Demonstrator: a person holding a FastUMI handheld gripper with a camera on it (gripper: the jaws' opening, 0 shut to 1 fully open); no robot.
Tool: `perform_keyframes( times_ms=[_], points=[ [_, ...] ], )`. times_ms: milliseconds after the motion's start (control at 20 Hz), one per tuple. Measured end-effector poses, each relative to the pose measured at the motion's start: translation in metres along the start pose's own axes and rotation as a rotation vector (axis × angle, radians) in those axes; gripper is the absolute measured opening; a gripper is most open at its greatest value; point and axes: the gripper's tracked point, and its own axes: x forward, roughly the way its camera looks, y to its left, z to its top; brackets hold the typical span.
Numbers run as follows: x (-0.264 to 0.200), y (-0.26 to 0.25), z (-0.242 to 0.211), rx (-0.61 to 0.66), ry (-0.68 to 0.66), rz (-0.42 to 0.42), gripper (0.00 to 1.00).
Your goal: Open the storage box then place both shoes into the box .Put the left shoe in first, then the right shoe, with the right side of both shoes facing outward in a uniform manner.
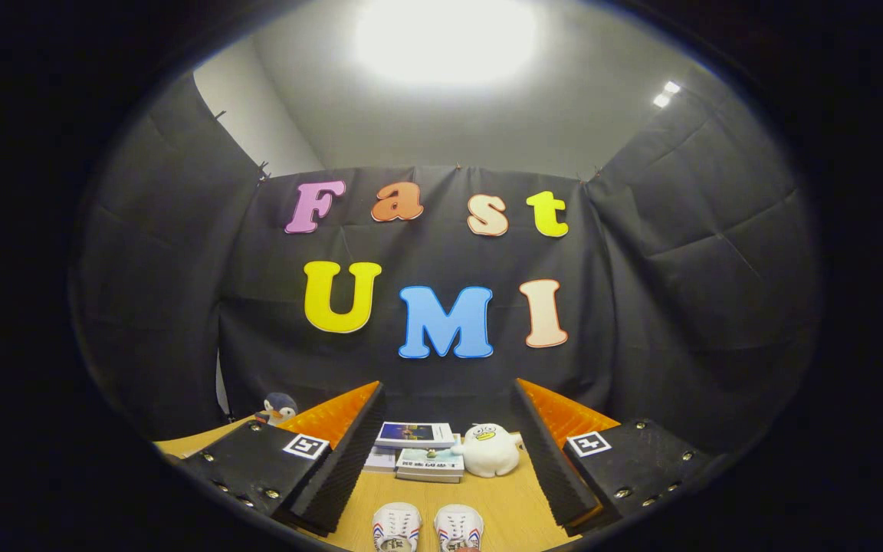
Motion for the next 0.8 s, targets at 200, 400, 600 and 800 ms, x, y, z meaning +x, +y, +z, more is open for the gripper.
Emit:
perform_keyframes(
  times_ms=[200,400,600,800],
  points=[
    [0.001,0.01,-0.01,0.029,0.019,0.019,0.97],
    [0.0,0.026,-0.036,0.105,0.07,0.049,0.98],
    [-0.004,0.044,-0.069,0.221,0.163,0.091,0.98],
    [-0.006,0.059,-0.097,0.368,0.243,0.124,0.97]
  ],
)
